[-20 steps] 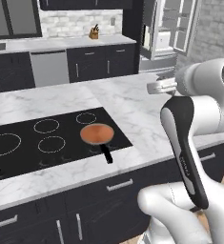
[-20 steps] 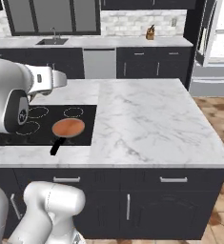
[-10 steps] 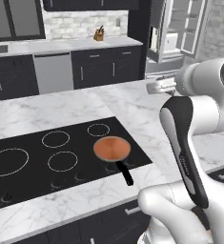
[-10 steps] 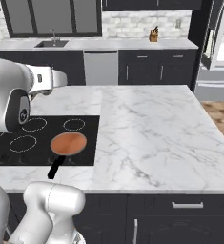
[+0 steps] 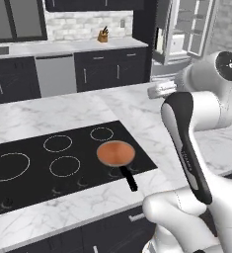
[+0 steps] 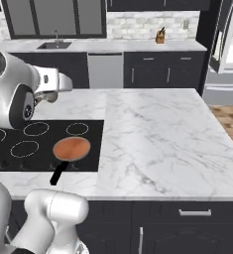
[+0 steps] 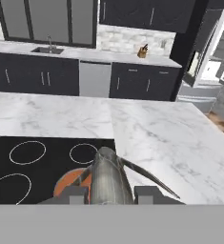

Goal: Retrieve the fish from the fridge and place it on the saucepan with marinade on the stove.

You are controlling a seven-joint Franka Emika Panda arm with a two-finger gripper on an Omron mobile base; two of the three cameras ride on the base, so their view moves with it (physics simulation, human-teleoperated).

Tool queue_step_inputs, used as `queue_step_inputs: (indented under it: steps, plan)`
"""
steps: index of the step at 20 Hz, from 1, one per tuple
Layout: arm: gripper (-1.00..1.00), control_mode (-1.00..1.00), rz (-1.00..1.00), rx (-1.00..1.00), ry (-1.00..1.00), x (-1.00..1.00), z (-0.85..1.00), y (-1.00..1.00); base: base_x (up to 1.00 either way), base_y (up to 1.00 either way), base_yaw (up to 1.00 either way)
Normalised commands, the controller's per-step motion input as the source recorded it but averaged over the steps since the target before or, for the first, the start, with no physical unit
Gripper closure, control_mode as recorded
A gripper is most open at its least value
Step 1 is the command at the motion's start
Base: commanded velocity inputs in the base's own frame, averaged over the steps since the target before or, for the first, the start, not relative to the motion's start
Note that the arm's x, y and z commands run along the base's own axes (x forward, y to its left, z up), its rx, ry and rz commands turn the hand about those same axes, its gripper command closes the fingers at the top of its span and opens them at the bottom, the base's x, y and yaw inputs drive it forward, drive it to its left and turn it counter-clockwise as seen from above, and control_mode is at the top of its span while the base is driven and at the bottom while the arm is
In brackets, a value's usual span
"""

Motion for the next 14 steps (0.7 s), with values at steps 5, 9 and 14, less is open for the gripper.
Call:
queue_step_inputs:
  steps: [5, 9, 14]
  plan:
    - [1.00, -1.00, 0.00, -0.03, 0.36, 0.13, -0.14, 0.09, 0.00, 0.00, 0.00]
    - [1.00, -1.00, 0.00, 0.00, 0.13, 0.01, -0.41, 0.13, 0.00, 0.00, 0.00]
    - [1.00, -1.00, 0.00, 0.00, 0.16, 0.10, -0.77, 0.24, 0.00, 0.00, 0.00]
